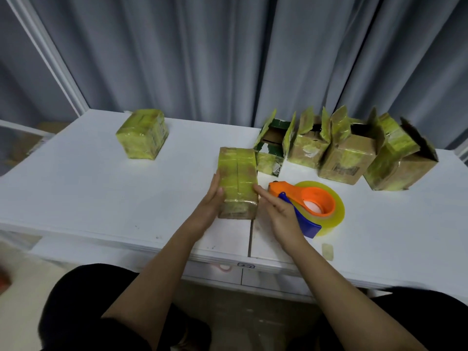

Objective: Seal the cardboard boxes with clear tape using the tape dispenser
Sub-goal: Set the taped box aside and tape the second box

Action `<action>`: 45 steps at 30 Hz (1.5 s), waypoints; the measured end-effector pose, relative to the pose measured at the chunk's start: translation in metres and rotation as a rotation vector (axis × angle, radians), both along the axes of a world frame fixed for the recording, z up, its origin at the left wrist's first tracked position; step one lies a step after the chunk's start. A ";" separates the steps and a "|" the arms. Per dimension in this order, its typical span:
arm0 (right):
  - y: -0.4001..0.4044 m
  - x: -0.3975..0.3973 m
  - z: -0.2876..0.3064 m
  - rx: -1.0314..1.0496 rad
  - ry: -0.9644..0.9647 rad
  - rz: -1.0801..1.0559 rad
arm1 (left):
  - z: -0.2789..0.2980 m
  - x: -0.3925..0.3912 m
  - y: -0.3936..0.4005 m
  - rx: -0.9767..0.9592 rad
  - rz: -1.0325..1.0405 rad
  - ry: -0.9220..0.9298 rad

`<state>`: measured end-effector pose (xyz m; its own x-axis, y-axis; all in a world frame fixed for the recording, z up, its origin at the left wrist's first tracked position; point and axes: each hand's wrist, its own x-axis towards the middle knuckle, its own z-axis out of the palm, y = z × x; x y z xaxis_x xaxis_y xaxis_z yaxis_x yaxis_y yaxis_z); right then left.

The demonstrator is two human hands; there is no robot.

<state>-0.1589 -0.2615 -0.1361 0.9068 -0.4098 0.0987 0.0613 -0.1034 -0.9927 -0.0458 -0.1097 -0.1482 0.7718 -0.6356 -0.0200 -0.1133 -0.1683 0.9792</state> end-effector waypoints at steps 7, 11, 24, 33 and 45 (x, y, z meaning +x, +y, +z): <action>0.010 0.020 -0.040 -0.653 -0.178 -0.233 | -0.016 0.005 0.006 0.231 0.027 -0.544; 0.002 0.022 -0.051 -0.893 -0.254 -0.210 | -0.016 0.011 0.007 0.453 -0.018 -0.659; 0.001 0.011 -0.024 -0.558 -0.102 -0.040 | -0.011 -0.014 0.016 0.022 0.624 -0.251; -0.019 0.056 -0.015 -1.043 -0.207 0.103 | -0.008 -0.014 0.006 0.043 0.715 -0.358; -0.010 0.058 -0.022 -0.912 -0.234 0.041 | -0.029 -0.016 -0.008 0.063 0.493 -0.277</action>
